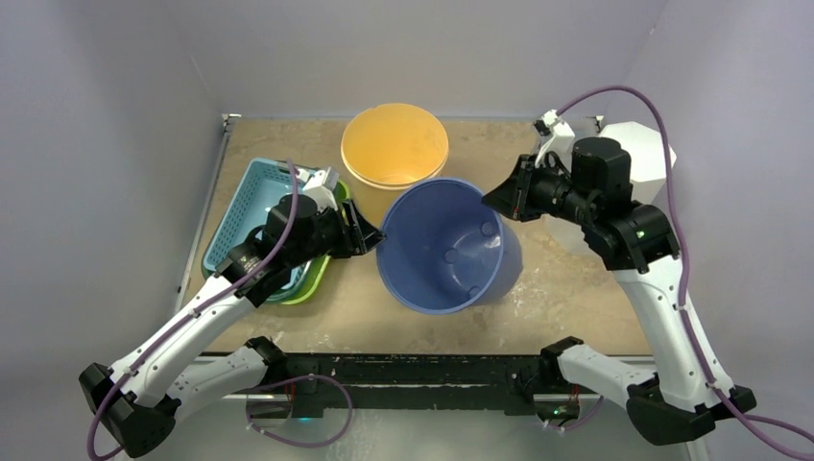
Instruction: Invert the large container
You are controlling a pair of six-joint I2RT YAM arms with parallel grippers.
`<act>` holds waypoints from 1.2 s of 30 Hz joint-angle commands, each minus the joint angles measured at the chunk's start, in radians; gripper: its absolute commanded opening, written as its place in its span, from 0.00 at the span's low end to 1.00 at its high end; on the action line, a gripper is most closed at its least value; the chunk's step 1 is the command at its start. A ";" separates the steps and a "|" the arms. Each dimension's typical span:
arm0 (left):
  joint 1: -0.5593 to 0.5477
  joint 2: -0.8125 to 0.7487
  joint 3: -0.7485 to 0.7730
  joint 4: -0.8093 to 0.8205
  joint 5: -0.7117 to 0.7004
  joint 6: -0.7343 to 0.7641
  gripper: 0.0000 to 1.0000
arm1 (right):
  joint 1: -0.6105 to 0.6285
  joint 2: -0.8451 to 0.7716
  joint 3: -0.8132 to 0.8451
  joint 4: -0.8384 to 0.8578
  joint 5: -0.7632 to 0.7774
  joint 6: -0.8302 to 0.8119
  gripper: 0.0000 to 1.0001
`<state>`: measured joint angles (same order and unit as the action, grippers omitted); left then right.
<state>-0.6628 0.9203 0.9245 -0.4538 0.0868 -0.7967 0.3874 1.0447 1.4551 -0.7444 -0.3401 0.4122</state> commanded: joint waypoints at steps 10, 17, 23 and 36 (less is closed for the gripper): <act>-0.004 -0.073 0.073 -0.096 -0.146 0.021 0.61 | 0.117 0.070 0.160 -0.112 0.371 -0.104 0.00; -0.004 -0.090 0.105 -0.222 -0.290 -0.002 0.65 | 0.244 0.109 0.183 -0.133 0.549 -0.080 0.00; -0.004 -0.081 0.122 -0.305 -0.397 -0.041 0.67 | 0.480 0.196 0.176 -0.178 0.776 -0.018 0.00; -0.003 -0.089 0.167 -0.592 -0.692 -0.165 0.76 | 0.901 0.459 0.279 -0.276 1.146 0.153 0.00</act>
<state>-0.6628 0.8680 1.0607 -0.9531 -0.4847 -0.9131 1.2274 1.4635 1.6779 -0.9623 0.6662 0.4862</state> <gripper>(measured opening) 0.739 0.132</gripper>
